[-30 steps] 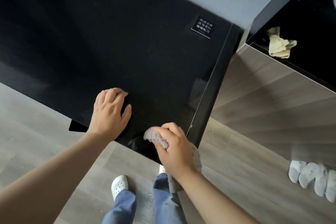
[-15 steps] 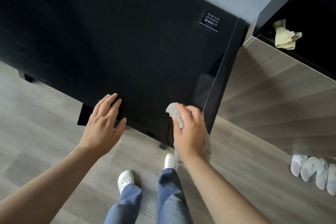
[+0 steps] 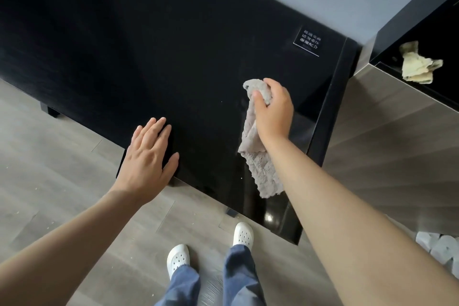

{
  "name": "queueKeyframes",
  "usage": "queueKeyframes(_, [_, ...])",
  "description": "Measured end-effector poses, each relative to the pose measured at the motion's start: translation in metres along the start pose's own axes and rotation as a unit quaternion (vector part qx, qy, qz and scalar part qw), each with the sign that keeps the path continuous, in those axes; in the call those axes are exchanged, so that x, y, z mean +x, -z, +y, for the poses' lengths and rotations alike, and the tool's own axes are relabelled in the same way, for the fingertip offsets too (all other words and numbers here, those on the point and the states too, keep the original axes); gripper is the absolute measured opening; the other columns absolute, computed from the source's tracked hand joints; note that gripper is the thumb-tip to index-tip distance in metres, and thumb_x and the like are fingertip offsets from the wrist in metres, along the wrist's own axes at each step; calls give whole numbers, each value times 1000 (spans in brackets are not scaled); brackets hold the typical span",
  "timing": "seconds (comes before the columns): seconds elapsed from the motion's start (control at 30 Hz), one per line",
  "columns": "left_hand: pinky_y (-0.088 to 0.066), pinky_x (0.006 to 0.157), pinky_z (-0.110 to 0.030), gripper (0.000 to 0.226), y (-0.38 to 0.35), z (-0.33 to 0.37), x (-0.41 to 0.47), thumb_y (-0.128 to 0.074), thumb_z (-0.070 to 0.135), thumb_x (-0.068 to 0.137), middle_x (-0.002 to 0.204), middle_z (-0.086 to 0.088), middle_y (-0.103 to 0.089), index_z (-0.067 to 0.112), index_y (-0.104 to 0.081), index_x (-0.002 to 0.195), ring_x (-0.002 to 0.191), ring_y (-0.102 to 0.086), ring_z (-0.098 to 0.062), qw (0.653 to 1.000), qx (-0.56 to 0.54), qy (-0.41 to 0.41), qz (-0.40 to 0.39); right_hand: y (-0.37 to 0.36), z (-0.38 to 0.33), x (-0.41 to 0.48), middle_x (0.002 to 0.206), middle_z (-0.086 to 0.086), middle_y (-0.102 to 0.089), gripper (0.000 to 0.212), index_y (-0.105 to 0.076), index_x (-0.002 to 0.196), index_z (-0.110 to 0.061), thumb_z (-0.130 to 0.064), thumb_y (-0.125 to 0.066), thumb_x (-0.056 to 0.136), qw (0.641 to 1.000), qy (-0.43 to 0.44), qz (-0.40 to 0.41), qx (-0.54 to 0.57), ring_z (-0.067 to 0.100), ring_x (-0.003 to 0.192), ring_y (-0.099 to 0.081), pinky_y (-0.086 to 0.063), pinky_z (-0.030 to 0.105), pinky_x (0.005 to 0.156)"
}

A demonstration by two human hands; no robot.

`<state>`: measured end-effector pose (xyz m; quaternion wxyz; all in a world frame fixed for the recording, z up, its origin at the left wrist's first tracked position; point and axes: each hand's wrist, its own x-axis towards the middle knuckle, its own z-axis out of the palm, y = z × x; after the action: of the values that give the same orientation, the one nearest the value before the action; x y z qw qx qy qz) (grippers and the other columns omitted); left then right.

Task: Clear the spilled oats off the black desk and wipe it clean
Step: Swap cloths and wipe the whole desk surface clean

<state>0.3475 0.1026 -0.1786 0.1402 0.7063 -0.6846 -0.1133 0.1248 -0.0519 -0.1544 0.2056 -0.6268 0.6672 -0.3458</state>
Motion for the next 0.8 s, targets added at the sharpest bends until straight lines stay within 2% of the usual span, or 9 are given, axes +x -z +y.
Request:
queueKeyframes(0.07, [3,120,-29,67,-3,-3,3,-28,46,94,156,-8,-25,4,-34,145,147,-9,-18,1000,-17,4,4,-30,-6,1,120,-3,-62,34,-61,124,-18,-24,-62,91,1000,14,-17,-17,18,112,-52,-36,17,87])
queueKeyframes(0.13, [4,119,-26,65,-4,-5,2,-29,43,95,156,-7,-23,4,-32,146,148,-8,-16,998,-56,10,16,-48,-18,-9,116,-6,-63,29,-64,119,-21,-24,-63,90,998,49,-23,-40,17,107,-52,-43,24,86])
queueKeyframes(0.27, [3,118,-20,61,2,-7,3,-32,38,96,157,-3,-21,5,-30,147,147,-4,-8,994,-110,5,20,-33,-28,-66,115,-9,-64,28,-65,117,-22,-27,-63,90,973,155,-168,-32,7,107,-53,-47,22,86])
queueKeyframes(0.4, [0,117,-17,59,9,-11,4,-35,33,96,157,1,-20,6,-29,148,145,-2,0,988,-156,18,4,18,-19,-148,100,-15,-65,22,-68,103,-25,-26,-65,81,949,161,-270,7,3,93,-55,-50,25,78])
queueKeyframes(0.5, [-3,119,-24,58,12,-13,2,-36,35,100,158,-1,-19,6,-28,148,146,0,-4,991,-132,-1,-23,42,-13,-192,96,-15,-65,23,-69,101,-27,-32,-64,80,936,99,-337,26,1,90,-58,-52,26,78])
queueKeyframes(0.57, [-5,119,-30,58,13,-12,-1,-37,35,99,158,-2,-19,4,-28,148,147,-1,-9,993,-116,-2,-28,51,-14,-199,96,-12,-67,20,-71,101,-22,-28,-64,83,949,53,-302,73,4,93,-61,-53,27,81])
queueKeyframes(0.63, [-7,120,-33,58,14,-7,-8,-39,35,99,158,-3,-20,4,-30,147,147,-3,-12,993,-113,6,-22,57,-18,-187,93,-9,-68,13,-71,98,-18,-20,-64,86,974,29,-188,122,6,91,-64,-52,22,80])
queueKeyframes(0.73, [-11,120,-37,57,18,0,-23,-46,30,97,157,-2,-21,6,-32,146,147,-5,-12,991,-130,22,-19,66,-25,-161,93,-9,-68,11,-69,98,-22,-17,-66,88,991,-7,-47,124,2,90,-64,-47,12,79])
queueKeyframes(0.8, [-13,120,-37,57,21,2,-33,-47,30,97,157,-1,-22,8,-32,146,147,-5,-12,989,-142,27,-21,68,-25,-148,95,-9,-69,10,-69,98,-20,-18,-66,89,992,-45,-5,117,3,93,-64,-48,14,81])
